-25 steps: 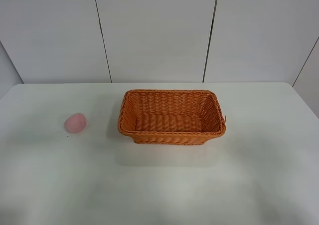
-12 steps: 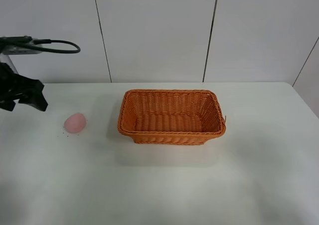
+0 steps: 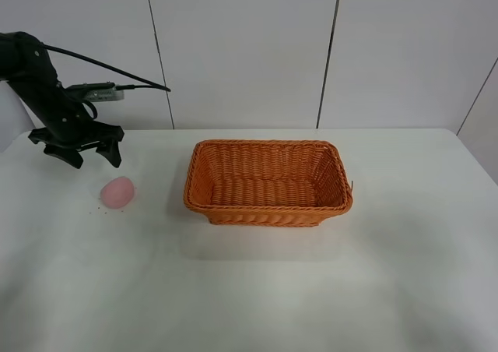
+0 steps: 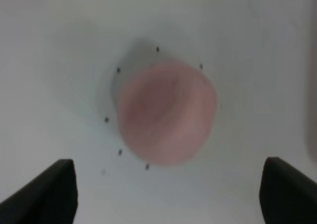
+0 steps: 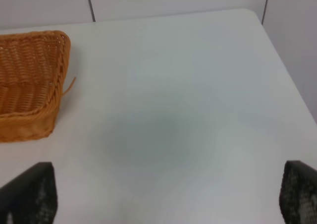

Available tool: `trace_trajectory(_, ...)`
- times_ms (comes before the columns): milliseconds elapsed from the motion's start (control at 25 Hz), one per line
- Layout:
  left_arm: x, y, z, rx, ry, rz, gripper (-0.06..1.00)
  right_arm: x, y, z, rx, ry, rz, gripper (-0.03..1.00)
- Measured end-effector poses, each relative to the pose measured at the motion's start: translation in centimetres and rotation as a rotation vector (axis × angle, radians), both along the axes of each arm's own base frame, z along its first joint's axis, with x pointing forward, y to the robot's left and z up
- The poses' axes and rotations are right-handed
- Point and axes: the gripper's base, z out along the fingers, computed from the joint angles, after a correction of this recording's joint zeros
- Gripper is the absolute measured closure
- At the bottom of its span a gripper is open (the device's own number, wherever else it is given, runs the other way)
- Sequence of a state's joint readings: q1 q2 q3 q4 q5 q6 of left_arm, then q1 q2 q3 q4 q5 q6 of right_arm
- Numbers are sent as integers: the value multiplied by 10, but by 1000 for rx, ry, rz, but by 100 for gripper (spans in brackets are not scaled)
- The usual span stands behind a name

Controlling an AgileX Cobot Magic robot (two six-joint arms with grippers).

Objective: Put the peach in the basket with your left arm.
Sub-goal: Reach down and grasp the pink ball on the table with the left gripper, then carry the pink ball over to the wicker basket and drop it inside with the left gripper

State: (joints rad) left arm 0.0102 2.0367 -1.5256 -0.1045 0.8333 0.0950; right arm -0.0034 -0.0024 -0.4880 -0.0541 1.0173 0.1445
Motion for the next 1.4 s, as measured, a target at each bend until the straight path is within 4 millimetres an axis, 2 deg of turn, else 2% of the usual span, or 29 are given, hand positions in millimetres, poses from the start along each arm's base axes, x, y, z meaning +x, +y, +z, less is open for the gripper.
trace_trajectory(160,13,-3,-25,-39,36,19,9,0,0,0,0,0,0,27)
trace_trajectory(360,20,-3,-47,-39,45,29,9,0,0,0,0,0,0,27)
trace_trajectory(720,24,0,-76,-4,58,19,9,0,0,0,2,0,1,27)
trace_trajectory(880,24,1,-81,8,73,31,12,0,0,0,2,0,1,27)
trace_trajectory(1000,23,1,-81,6,88,34,26,0,0,0,2,0,1,27)
trace_trajectory(1160,21,1,-78,4,108,32,70,0,0,0,2,0,1,27)
trace_trajectory(1200,22,1,-75,4,103,31,76,0,0,0,2,0,1,27)
trace_trajectory(1280,23,1,-66,2,96,29,82,0,0,0,2,0,1,27)
trace_trajectory(1400,28,1,-46,2,97,19,82,0,0,0,2,0,1,27)
